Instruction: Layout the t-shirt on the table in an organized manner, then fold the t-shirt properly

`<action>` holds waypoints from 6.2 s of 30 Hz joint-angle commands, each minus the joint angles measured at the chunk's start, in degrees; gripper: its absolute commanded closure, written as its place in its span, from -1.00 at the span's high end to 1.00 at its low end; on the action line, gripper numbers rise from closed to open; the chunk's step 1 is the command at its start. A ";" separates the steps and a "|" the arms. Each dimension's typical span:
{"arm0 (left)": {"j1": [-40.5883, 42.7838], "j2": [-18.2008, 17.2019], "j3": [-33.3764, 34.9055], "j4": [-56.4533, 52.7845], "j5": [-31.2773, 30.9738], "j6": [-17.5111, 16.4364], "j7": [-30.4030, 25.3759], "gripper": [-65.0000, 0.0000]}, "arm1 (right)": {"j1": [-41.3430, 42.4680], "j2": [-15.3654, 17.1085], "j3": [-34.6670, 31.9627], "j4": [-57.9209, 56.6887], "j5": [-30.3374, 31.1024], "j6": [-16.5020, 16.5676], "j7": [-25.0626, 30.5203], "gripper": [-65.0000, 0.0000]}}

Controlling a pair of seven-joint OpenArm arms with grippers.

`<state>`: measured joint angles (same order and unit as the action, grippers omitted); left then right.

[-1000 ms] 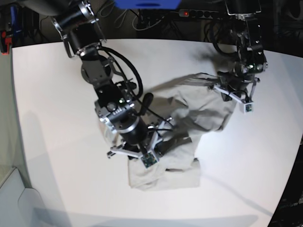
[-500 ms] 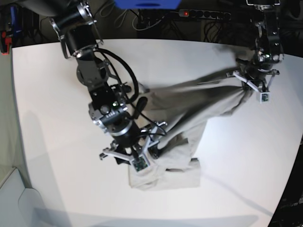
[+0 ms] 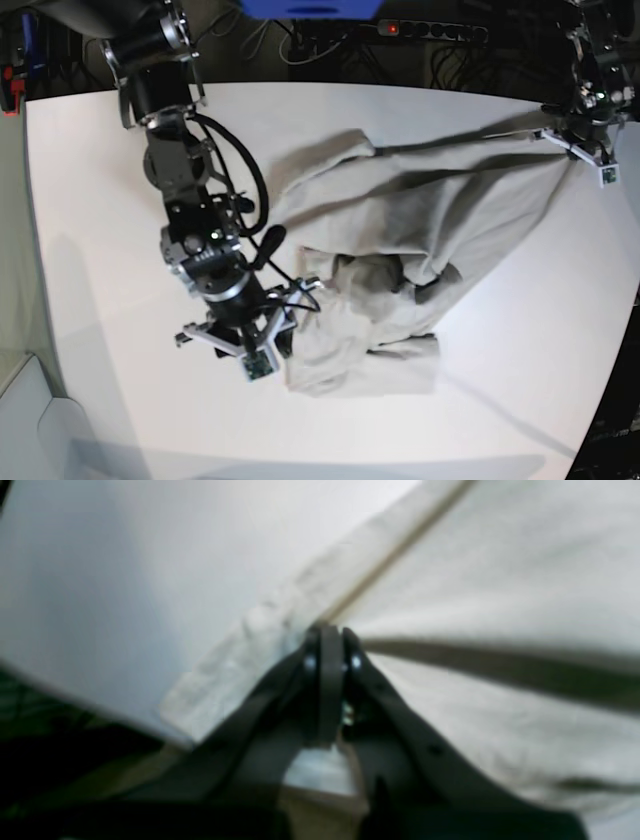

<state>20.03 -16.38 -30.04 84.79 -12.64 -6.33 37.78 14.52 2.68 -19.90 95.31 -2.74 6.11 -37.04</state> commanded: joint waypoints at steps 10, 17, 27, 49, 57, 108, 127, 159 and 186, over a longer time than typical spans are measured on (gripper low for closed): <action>1.02 1.66 0.55 2.90 1.52 0.66 5.43 -1.00 | -1.12 -3.16 -9.86 7.33 0.06 7.74 -7.58 -0.25; 1.11 1.92 0.55 2.81 1.26 0.66 5.43 -1.00 | 0.38 -4.66 -14.96 3.90 0.15 7.83 -7.75 0.11; 1.55 2.89 0.46 2.90 1.26 0.66 5.43 -1.00 | 5.21 -10.02 -16.89 -7.97 0.06 7.56 -5.82 0.11; 1.02 2.54 0.11 2.90 1.44 0.66 5.43 -1.00 | 12.77 -8.52 -4.93 -25.46 -0.03 7.39 -0.37 -0.98; 0.23 2.62 0.11 2.90 1.26 0.66 5.43 -1.00 | 11.28 3.78 13.62 -10.25 0.33 7.74 -7.58 -0.98; -50.32 18.36 25.16 -26.73 -3.14 1.36 5.52 -1.00 | -23.80 5.81 24.87 19.99 0.41 7.91 -21.47 -1.00; -64.38 20.91 25.51 -63.74 13.30 9.80 -10.66 -1.00 | -25.47 5.72 24.96 20.78 0.24 7.83 -21.64 -1.00; -39.77 10.27 14.09 -11.78 13.48 -3.04 18.44 -1.00 | -20.63 -2.99 5.09 20.69 0.06 18.02 -27.01 -0.87; -23.33 2.01 18.48 -9.06 13.48 -6.20 15.19 -1.00 | -8.59 -10.55 0.96 -4.10 0.24 17.93 -23.58 -0.09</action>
<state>-3.73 -14.13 -11.57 76.42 0.60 -12.27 50.13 5.06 -7.42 -18.87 90.41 -2.72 23.55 -61.39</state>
